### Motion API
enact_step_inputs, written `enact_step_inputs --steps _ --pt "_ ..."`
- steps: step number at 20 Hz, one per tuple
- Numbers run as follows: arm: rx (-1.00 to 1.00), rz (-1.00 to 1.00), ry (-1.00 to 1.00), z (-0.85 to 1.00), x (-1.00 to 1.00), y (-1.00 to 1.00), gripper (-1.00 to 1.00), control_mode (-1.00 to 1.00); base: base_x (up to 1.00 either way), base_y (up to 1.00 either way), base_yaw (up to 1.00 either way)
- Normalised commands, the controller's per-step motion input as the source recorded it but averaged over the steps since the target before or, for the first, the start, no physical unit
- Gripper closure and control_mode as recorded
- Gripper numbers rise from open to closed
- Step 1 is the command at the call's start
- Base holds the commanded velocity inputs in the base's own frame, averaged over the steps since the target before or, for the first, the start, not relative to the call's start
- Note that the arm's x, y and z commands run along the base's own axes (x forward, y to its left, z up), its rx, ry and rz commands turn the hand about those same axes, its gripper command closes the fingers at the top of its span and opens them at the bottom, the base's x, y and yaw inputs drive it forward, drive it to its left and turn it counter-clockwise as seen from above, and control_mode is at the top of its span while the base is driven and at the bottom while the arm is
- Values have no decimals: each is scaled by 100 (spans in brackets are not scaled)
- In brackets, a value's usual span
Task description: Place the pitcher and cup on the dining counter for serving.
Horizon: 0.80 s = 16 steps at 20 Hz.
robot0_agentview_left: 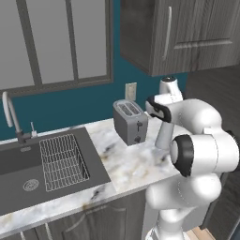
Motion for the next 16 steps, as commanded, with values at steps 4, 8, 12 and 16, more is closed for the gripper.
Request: enact_step_inputs --steps 4,8,12,16 --pt "0 4 -18 15 -49 5 100 -100 0 0 0" --pt "-4 3 -34 53 -76 19 100 -100 0 0 0" --pt "-7 6 -43 81 -86 19 100 -100 0 0 0" --pt "-5 9 -38 98 -81 14 100 -100 0 0 0"
